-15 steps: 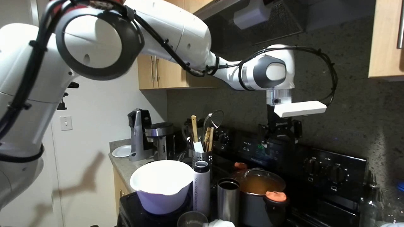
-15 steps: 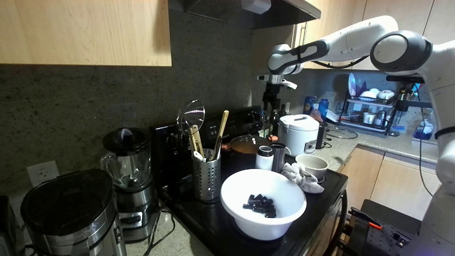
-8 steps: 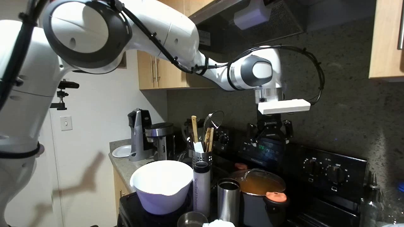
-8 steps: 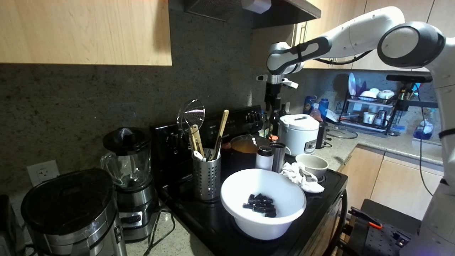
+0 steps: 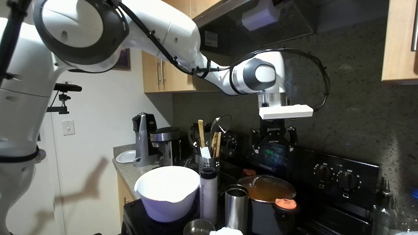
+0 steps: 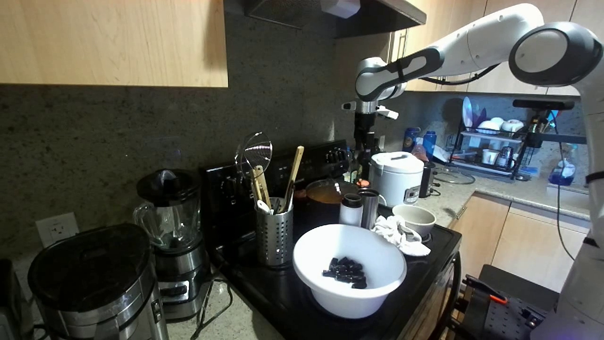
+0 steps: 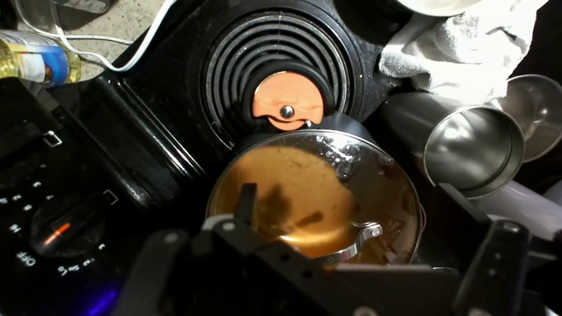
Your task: Turn the seals on the handles of the pot
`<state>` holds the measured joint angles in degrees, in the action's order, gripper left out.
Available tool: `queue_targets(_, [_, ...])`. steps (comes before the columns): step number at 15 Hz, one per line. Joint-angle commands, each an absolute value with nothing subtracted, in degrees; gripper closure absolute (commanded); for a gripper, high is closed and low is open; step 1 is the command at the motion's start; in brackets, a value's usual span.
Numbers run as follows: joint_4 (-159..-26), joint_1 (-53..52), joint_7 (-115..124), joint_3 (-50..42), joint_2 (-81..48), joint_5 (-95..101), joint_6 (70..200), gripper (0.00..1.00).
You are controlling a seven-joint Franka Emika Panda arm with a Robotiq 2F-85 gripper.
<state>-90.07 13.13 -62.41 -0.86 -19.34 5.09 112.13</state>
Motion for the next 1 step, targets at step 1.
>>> queue_targets(1, [-89.87,12.36,-62.65,-1.82,-19.39,4.74,111.92,0.0])
